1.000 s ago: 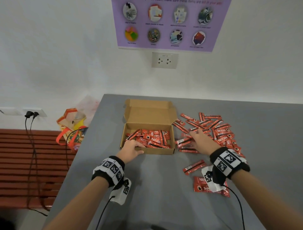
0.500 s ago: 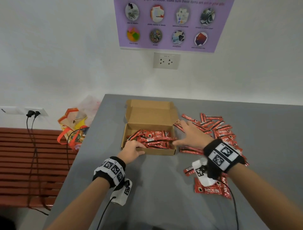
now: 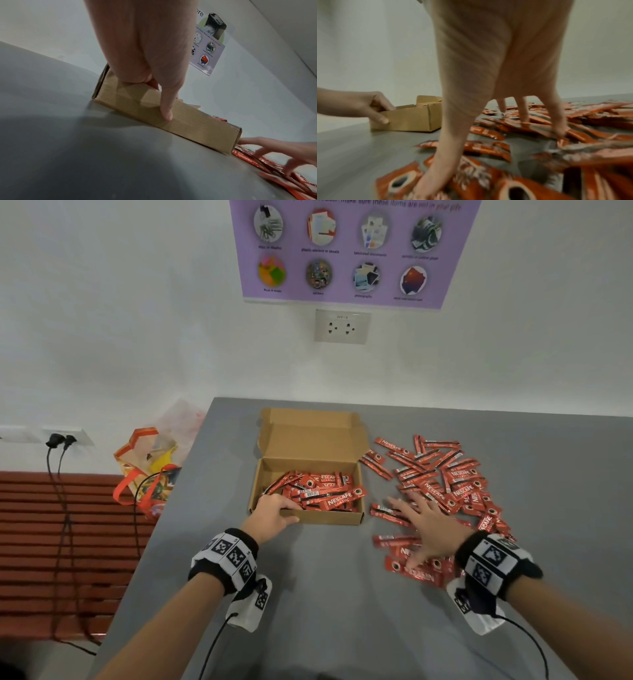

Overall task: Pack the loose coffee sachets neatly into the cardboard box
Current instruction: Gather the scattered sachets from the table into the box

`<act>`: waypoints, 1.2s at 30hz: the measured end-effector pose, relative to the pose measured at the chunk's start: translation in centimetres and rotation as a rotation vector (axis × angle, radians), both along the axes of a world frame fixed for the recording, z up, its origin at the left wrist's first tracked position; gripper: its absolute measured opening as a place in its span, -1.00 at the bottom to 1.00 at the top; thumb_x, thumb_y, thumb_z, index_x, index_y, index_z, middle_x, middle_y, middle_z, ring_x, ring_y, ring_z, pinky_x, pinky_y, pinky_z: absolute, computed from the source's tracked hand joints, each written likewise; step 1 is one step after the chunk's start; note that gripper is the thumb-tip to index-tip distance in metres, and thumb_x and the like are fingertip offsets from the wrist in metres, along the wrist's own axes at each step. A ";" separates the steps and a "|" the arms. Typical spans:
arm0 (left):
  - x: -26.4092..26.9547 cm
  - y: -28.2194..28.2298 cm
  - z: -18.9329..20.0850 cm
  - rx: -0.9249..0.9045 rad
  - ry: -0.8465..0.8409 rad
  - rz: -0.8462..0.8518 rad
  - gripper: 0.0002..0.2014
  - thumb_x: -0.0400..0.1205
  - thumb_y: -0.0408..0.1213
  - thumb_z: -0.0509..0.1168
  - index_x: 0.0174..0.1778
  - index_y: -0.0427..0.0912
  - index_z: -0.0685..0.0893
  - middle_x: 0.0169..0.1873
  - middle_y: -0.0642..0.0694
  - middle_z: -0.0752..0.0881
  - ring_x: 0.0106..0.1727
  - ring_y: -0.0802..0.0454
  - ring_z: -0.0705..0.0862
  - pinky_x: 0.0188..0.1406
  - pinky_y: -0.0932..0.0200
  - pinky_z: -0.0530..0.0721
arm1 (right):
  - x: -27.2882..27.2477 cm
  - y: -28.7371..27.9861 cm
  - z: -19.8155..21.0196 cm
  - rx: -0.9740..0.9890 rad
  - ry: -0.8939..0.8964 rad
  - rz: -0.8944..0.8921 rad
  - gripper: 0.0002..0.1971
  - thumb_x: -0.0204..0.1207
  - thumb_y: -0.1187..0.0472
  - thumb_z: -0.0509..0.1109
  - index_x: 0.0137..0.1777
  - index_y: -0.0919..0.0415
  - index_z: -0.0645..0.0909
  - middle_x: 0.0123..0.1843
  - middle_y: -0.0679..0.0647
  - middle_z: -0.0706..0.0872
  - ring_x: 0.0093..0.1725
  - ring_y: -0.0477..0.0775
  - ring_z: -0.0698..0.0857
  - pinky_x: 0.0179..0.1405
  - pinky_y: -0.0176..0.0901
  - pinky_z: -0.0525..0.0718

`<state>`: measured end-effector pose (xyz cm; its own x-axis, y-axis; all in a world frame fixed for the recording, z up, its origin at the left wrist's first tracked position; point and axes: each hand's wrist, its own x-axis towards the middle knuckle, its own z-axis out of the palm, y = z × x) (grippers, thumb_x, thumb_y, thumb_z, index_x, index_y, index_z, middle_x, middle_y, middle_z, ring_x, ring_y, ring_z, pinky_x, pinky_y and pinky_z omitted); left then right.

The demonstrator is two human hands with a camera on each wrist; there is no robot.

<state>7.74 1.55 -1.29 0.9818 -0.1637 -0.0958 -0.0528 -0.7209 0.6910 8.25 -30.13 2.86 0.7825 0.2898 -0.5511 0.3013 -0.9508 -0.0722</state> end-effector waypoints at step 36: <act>-0.1 -0.1 0.2 0.002 -0.021 0.008 -0.78 0.51 -0.40 0.44 0.07 -0.25 0.78 0.05 -0.14 0.78 0.13 -0.02 0.68 0.20 0.29 0.52 | 3.6 5.2 3.9 0.284 -0.271 -0.162 -0.63 0.55 0.00 0.33 0.26 0.16 0.45 0.35 0.16 0.47 0.27 0.09 0.52 0.32 0.03 0.54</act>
